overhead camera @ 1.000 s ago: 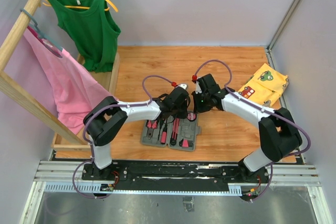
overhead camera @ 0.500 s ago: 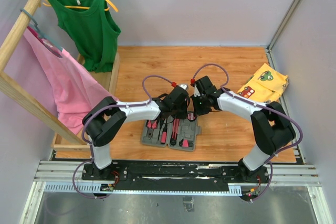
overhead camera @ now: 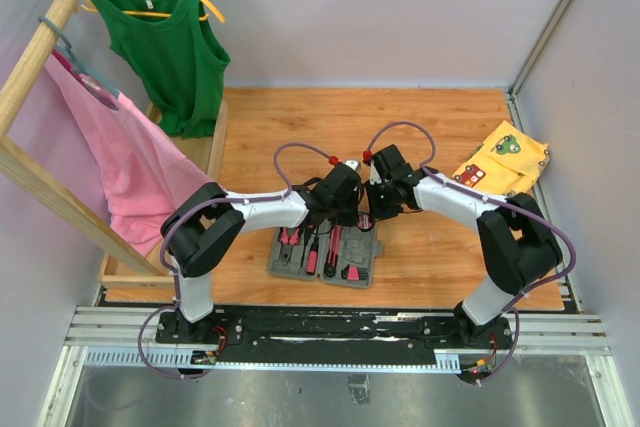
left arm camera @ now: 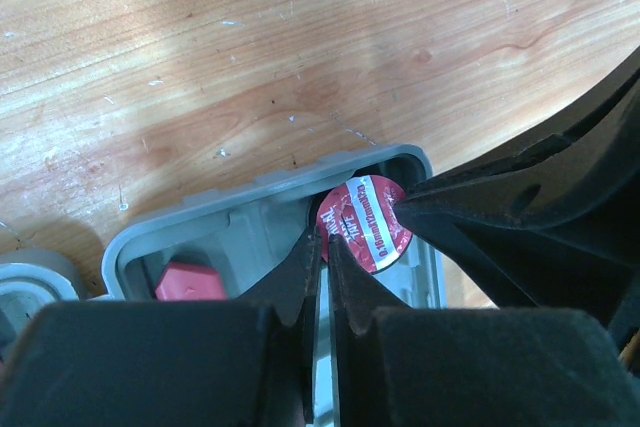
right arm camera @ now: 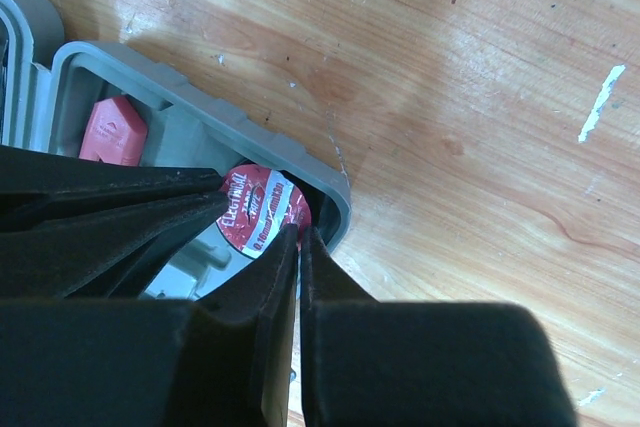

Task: Sort the tools into containers
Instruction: Adjust the engineering item in the storage box.

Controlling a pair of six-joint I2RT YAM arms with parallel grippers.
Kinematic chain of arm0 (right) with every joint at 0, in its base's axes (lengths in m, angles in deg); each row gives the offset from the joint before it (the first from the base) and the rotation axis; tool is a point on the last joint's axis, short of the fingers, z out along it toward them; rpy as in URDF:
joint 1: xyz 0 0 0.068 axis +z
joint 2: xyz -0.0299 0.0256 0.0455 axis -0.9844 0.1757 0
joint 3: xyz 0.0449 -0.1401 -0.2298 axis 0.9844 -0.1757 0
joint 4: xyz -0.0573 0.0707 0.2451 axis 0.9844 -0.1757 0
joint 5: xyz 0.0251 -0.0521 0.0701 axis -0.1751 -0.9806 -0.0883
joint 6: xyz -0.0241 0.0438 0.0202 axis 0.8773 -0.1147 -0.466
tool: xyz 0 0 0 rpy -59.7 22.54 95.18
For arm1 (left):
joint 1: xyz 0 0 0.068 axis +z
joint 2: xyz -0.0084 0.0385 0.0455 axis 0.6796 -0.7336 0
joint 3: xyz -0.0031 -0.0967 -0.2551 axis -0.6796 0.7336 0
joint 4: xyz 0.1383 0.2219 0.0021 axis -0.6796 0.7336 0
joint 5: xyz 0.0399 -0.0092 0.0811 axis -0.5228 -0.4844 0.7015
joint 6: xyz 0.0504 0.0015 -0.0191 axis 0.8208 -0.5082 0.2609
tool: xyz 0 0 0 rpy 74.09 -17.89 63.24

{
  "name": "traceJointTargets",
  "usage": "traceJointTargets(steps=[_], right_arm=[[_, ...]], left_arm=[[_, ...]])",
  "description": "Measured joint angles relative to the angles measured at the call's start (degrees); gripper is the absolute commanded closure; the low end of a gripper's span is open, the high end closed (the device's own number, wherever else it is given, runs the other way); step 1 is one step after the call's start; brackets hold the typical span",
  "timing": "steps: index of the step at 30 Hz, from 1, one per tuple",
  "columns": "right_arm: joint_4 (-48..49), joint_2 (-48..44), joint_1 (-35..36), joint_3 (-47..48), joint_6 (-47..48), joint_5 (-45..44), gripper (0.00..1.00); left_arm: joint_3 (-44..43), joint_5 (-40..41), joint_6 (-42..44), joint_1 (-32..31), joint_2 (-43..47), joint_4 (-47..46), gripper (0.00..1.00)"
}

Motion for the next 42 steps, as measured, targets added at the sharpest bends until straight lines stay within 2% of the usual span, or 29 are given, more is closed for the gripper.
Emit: traceJointTargets(steps=[22, 33, 39, 42], right_arm=[[-2.5, 3.1, 2.5, 2.1, -2.3, -6.2, 0.99], [1.7, 2.1, 3.5, -1.4, -5.0, -7.8, 0.99], [3.1, -0.1, 3.8, -2.6, -5.1, -8.5, 0.94], [2.8, -0.9, 3.9, -2.2, -4.9, -8.4, 0.92]], left_arm=[[-0.1, -0.2, -0.3, 0.1, -0.4, -0.7, 0.98], [0.2, -0.4, -0.2, 0.1, -0.4, -1.2, 0.99], [0.3, -0.4, -0.1, 0.1, -0.3, -1.5, 0.99], [0.3, -0.4, 0.0, 0.1, -0.2, -1.4, 0.94]])
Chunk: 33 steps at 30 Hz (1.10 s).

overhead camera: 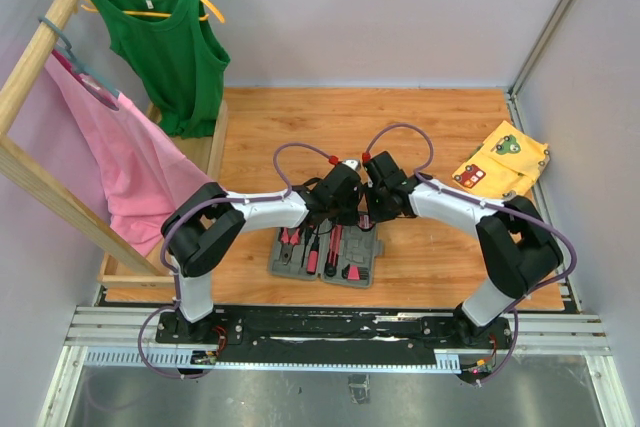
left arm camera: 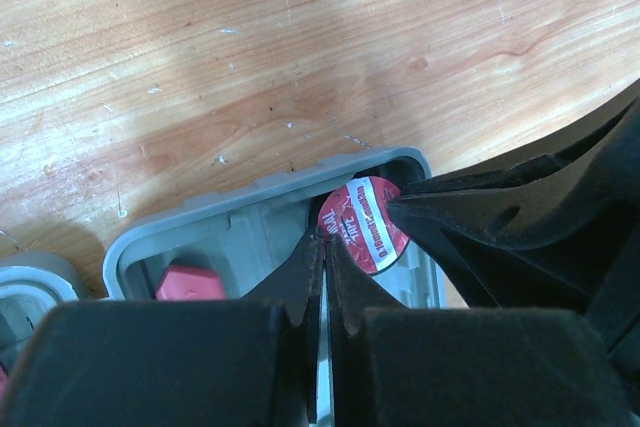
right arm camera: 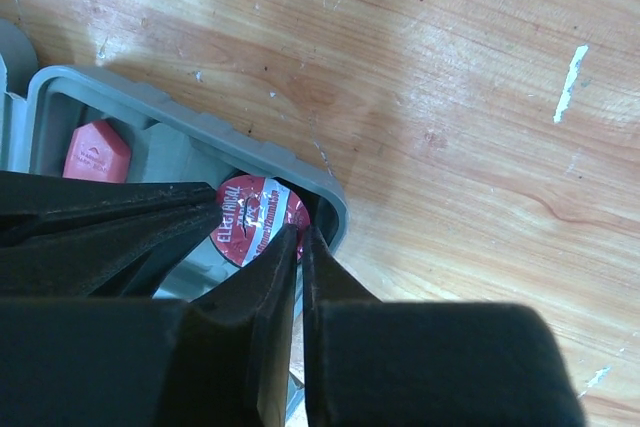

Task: Sort the tools into containers
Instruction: Adjust the engineering item in the storage box, then close the storage box at the center of the board.

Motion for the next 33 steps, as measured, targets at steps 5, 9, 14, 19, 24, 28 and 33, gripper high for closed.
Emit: traceJointTargets(steps=[5, 9, 14, 19, 24, 28, 33], right_arm=[[-3.0, 0.1, 0.0, 1.7, 0.4, 0.3, 0.88], [-5.6, -0.1, -0.1, 3.3, 0.7, 0.3, 0.79], [-7.1, -3.8, -0.3, 3.8, 0.6, -0.9, 0.66], [-7.8, -10.6, -0.2, 2.6, 1.6, -1.6, 0.57], [-7.6, -18.1, -0.2, -2.6, 1.6, -1.9, 0.5], [-7.7, -23.6, -0.2, -7.1, 0.9, -1.6, 0.4], [-6.7, -28.3, -0.2, -12.0, -1.4, 0.8, 0.34]], left_arm=[[-0.9, 0.2, 0.4, 0.0, 0.1, 1.7, 0.87], [-3.1, 0.7, 1.6, 0.0, 0.2, 5.0, 0.83], [-6.2, 1.2, 2.9, 0.1, 1.7, 7.9, 0.79], [-6.8, 1.6, 4.4, 1.1, 5.6, 8.4, 0.77], [-2.1, 2.3, 6.0, 4.0, 12.7, 8.3, 0.73], [4.5, 2.9, 7.0, 7.9, 20.4, 8.7, 0.66], [12.2, 3.7, 8.0, 13.0, 28.7, 9.8, 0.58]])
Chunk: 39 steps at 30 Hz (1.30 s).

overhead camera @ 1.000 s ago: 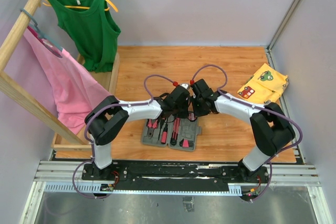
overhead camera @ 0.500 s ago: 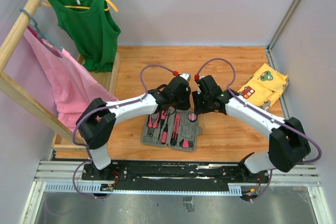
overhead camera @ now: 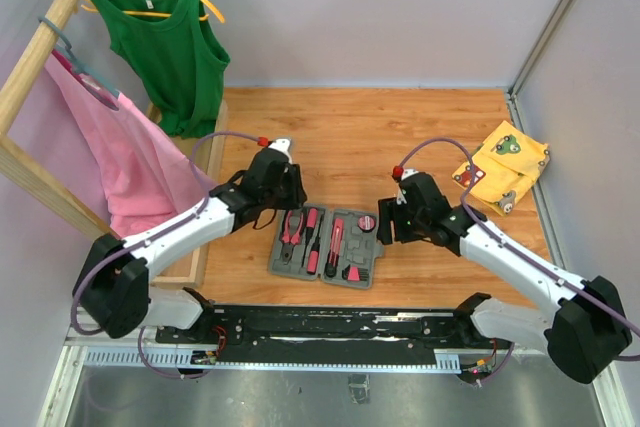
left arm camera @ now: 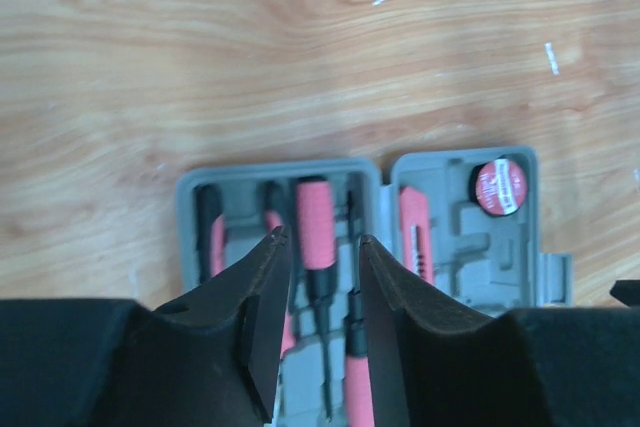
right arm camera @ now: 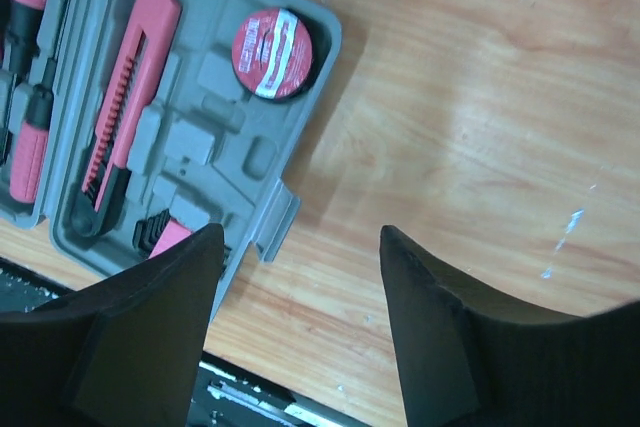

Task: Sort the tools into containers
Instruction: Close the storage box at the center of the board.

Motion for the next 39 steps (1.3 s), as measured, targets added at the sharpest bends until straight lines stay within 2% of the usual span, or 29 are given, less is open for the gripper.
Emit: traceJointTargets(steps=[3, 11, 19, 31, 37, 39], right_arm=[[1.2, -2.4, 0.0, -3.6, -2.2, 1.8, 0.33], [8.3, -4.2, 0.0, -12.2, -9.8, 5.4, 0.4], [18.9, 0.0, 0.0, -14.1, -16.3, 8.8, 0.56], [22.7, 6.1, 0.0, -14.1, -18.1, 8.9, 0.75], [24.3, 8.7, 0.0, -14.1, -18.4, 8.7, 0.89], [25.5, 9.4, 0.0, -14.1, -19.1, 8.7, 0.91]], left_arm=[[4.2, 0.1, 0.6, 2.7, 4.8, 0.6, 0.51], [10.9, -0.2, -0.9, 7.7, 13.5, 0.1, 0.47], [15.2, -1.1, -3.4, 7.7, 14.5, -1.8, 0.46], [17.6, -1.1, -4.8, 7.7, 15.9, -3.0, 0.46], [18.5, -1.2, -5.0, 7.7, 16.0, -3.8, 0.46], [18.6, -1.3, -4.9, 7.7, 16.0, -4.1, 0.46]])
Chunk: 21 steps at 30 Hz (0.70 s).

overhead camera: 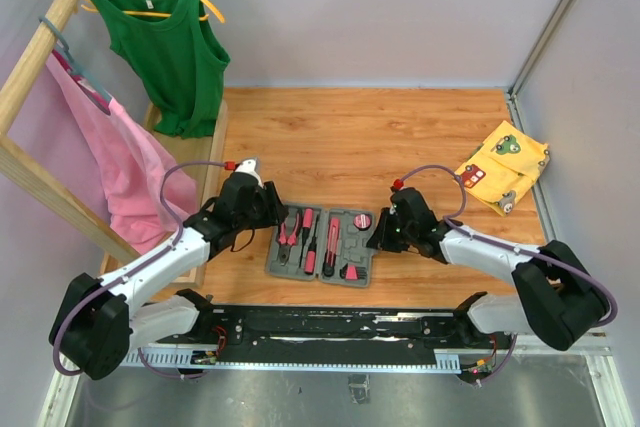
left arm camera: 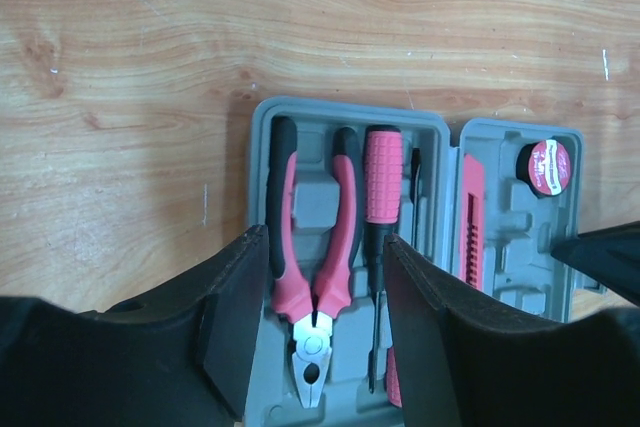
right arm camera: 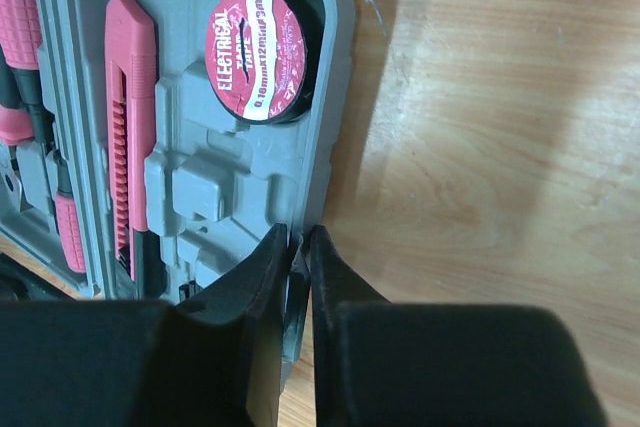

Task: Sort the tools into containers
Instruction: Close the storage box at the center of the board.

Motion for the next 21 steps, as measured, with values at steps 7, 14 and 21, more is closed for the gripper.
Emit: traceJointTargets(steps=[7, 14, 21], right_arm=[[2.4, 1.7, 0.0, 0.4, -1.0, -0.1, 0.99], [2.3, 2.5, 0.0, 1.1, -1.7, -0.7, 0.99], [2.2, 3.8, -0.6, 2.4, -1.6, -1.5, 0.99]], left_arm=[[0.8, -1.2, 0.2, 0.0, 0.0, -1.4, 0.46], [1.1, -1.3, 0.2, 0.0, 1.2, -1.9, 0.39], [2.1, -1.2, 0.1, 0.0, 2.6, -2.1, 0.32]])
